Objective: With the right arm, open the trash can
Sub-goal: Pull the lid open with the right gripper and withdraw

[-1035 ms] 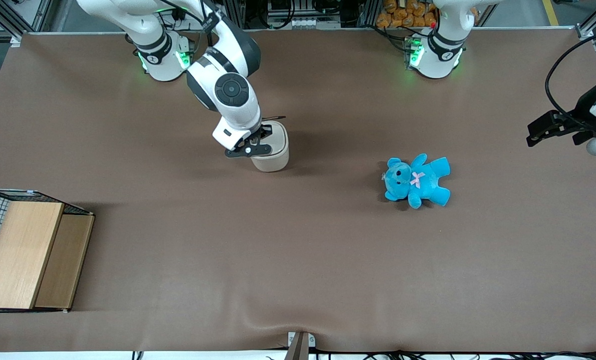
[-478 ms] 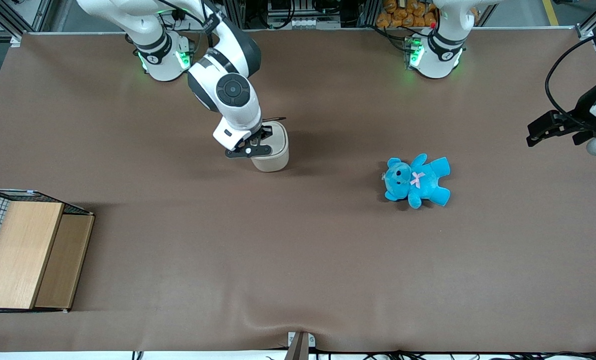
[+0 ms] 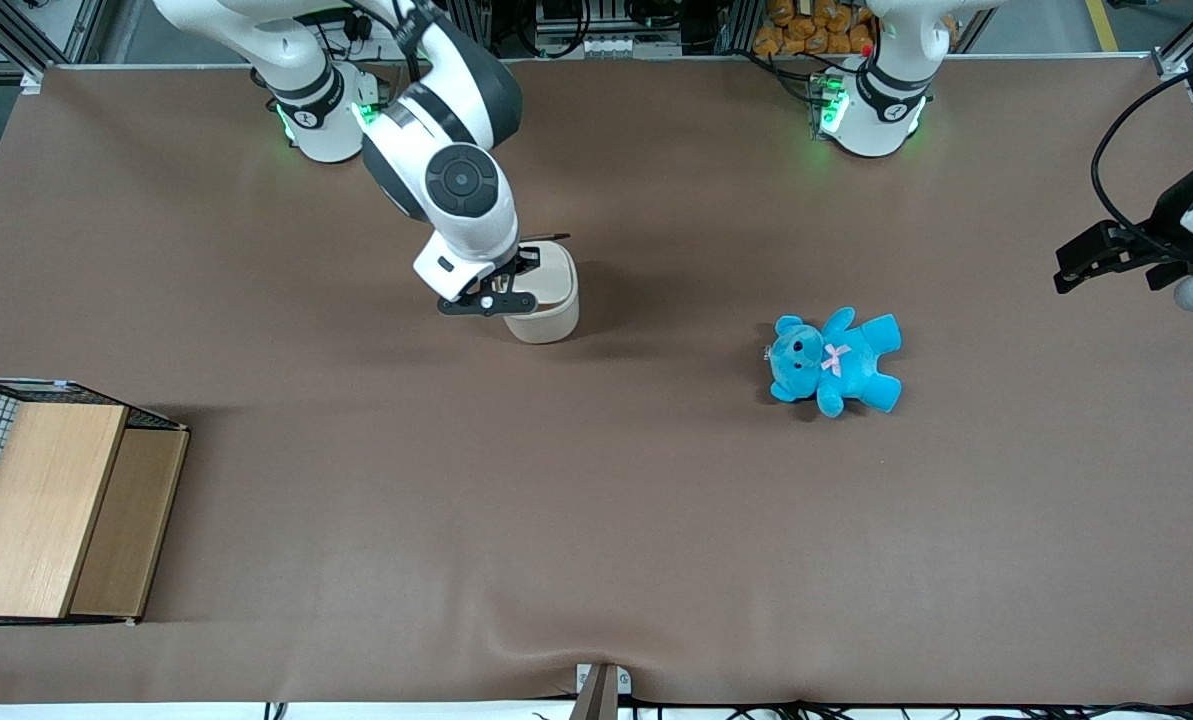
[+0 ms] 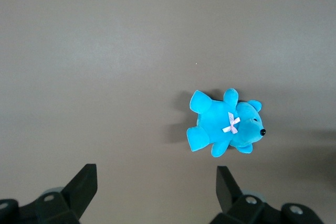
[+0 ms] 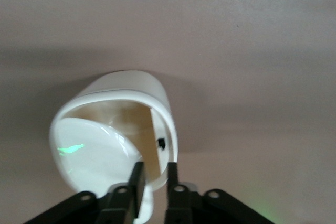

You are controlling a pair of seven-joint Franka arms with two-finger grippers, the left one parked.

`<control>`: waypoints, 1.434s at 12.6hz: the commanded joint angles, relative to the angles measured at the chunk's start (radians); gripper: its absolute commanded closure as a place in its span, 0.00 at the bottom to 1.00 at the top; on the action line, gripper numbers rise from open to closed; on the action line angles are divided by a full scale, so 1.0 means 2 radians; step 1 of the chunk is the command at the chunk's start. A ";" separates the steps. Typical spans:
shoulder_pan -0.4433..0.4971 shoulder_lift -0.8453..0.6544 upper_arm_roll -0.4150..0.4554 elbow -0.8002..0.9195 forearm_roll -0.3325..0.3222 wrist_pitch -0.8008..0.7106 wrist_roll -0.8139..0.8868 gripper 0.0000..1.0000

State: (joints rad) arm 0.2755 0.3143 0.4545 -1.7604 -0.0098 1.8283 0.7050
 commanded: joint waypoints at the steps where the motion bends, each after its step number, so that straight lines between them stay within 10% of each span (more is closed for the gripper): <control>1: -0.010 0.012 0.005 0.062 0.026 -0.043 0.007 0.00; 11: -0.118 -0.001 -0.001 0.192 0.040 -0.188 -0.033 0.00; 18: -0.135 -0.067 -0.123 0.198 0.037 -0.215 -0.109 0.00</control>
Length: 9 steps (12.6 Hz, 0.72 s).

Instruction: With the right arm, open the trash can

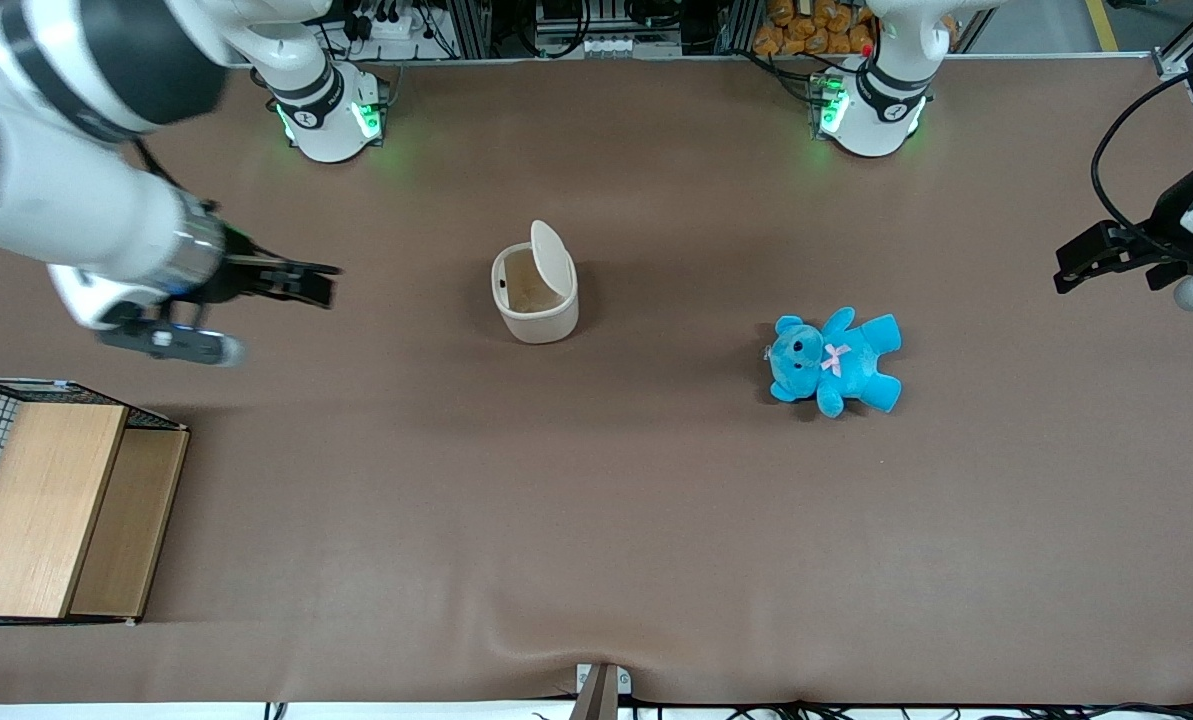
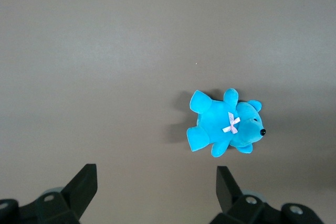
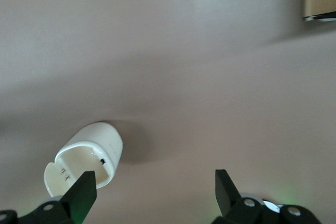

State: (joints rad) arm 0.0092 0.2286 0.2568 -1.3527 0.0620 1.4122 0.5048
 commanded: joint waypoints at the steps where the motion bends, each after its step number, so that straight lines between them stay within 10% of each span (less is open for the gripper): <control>1: -0.001 -0.037 -0.044 -0.008 0.002 -0.010 -0.018 0.00; 9: 0.004 -0.163 -0.110 -0.095 -0.019 -0.030 -0.117 0.00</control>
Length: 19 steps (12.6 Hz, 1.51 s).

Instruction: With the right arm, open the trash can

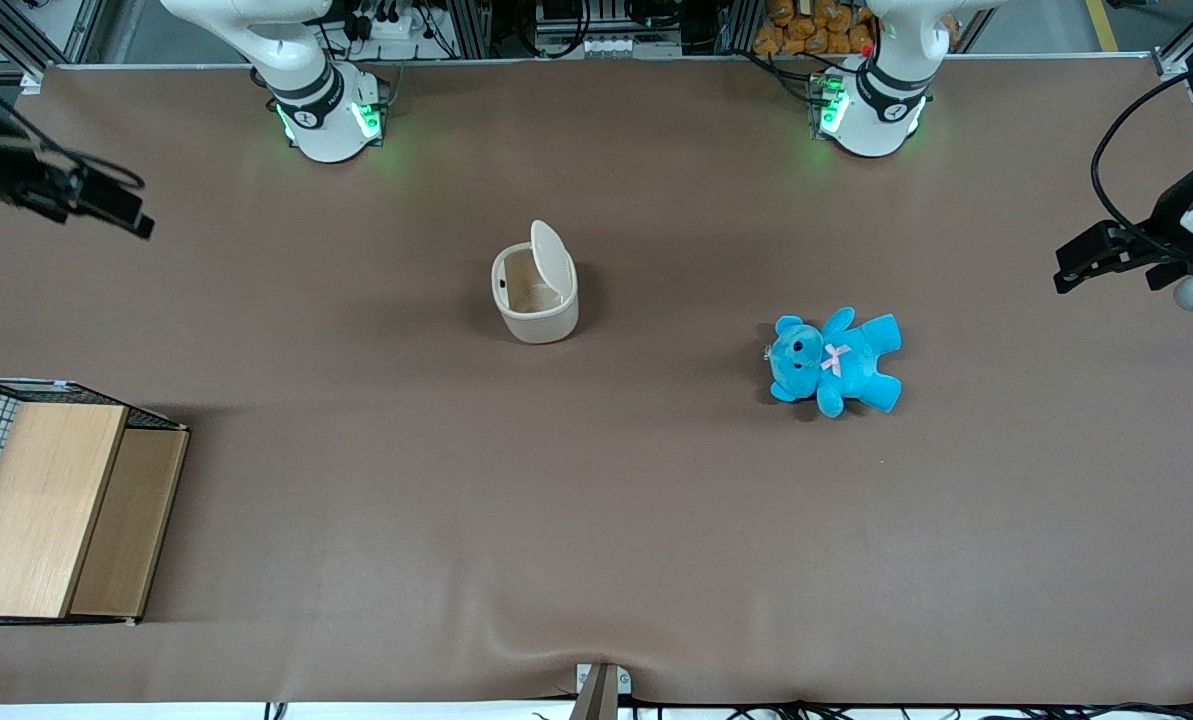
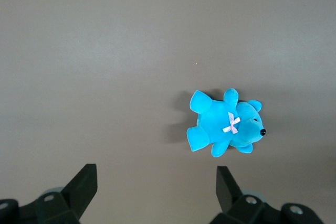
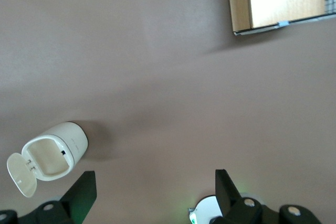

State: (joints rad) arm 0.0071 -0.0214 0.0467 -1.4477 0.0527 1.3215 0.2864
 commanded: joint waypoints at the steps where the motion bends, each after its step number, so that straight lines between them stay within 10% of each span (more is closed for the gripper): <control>1: 0.005 -0.035 -0.005 -0.046 -0.025 0.020 -0.007 0.00; 19: 0.006 -0.003 -0.021 -0.041 -0.037 0.065 -0.109 0.00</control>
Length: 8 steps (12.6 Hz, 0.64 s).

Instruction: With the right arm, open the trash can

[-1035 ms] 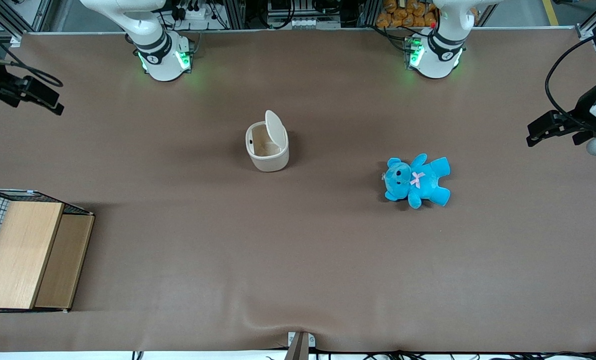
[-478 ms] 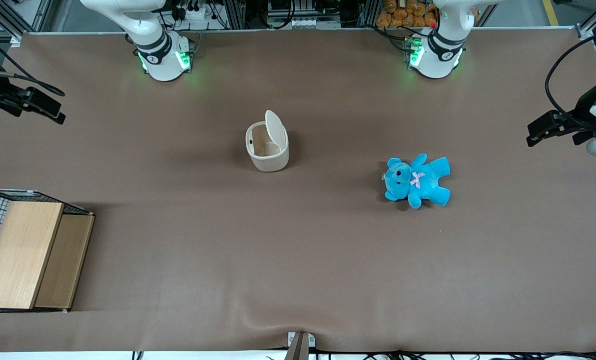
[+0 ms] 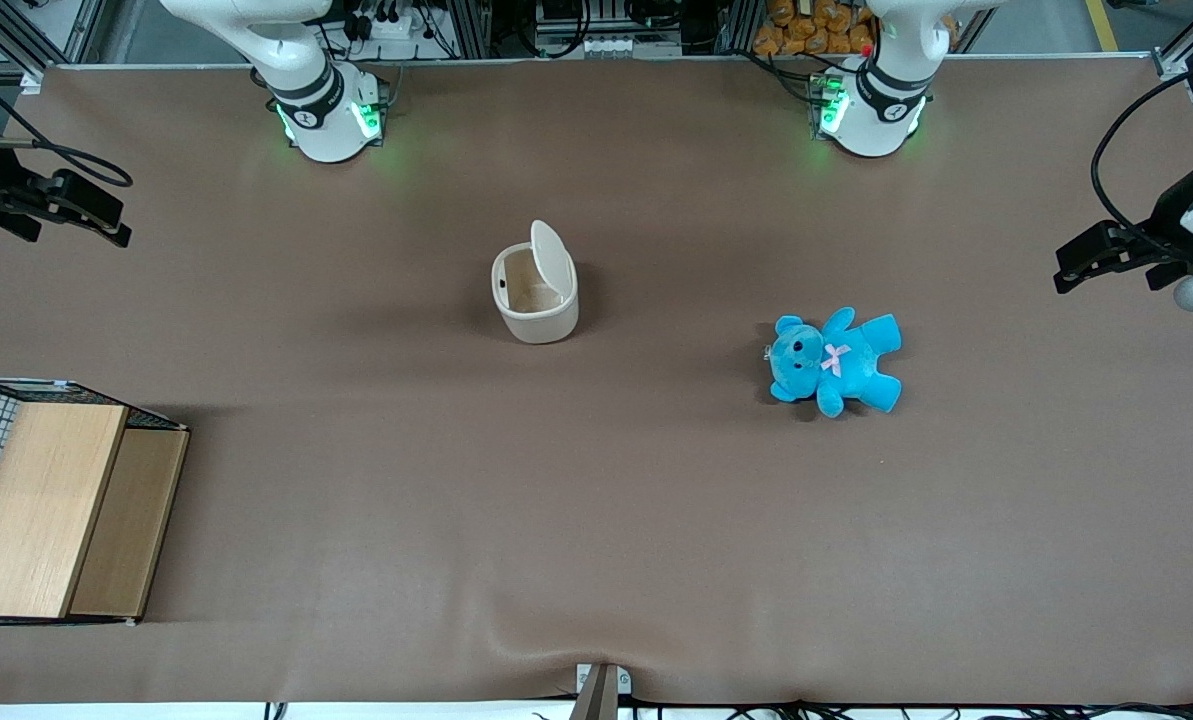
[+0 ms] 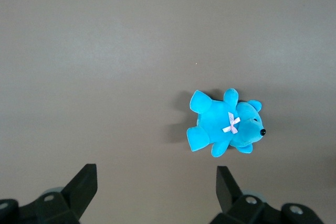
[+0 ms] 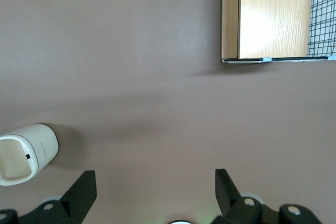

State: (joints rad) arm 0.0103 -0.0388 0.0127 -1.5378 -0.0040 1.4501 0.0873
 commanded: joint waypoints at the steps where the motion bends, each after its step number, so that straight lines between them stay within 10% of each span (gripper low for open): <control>1: 0.004 0.006 -0.003 0.004 -0.009 0.001 -0.010 0.00; 8: 0.004 0.009 -0.006 0.006 -0.009 0.001 -0.007 0.00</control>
State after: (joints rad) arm 0.0103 -0.0244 0.0113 -1.5378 -0.0073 1.4507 0.0839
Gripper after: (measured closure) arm 0.000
